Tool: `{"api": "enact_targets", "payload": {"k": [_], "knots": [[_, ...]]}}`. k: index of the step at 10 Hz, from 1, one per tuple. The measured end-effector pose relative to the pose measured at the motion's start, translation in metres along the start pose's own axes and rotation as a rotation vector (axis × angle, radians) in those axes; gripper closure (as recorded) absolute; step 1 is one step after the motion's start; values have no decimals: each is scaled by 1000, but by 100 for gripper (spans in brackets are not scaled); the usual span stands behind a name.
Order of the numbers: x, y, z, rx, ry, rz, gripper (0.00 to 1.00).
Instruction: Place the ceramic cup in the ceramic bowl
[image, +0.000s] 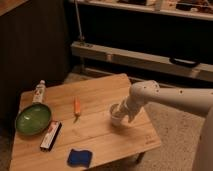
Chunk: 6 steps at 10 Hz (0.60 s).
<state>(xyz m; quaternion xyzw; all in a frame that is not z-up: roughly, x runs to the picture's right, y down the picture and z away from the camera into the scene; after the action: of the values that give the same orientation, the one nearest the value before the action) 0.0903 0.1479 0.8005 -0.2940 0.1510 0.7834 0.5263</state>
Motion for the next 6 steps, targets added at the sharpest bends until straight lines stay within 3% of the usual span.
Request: {"api": "enact_targets", "payload": {"k": [5,6], "knots": [[-4,7,5,21,16,-37,98],[-5,10,6,21,24,-42,100]]}}
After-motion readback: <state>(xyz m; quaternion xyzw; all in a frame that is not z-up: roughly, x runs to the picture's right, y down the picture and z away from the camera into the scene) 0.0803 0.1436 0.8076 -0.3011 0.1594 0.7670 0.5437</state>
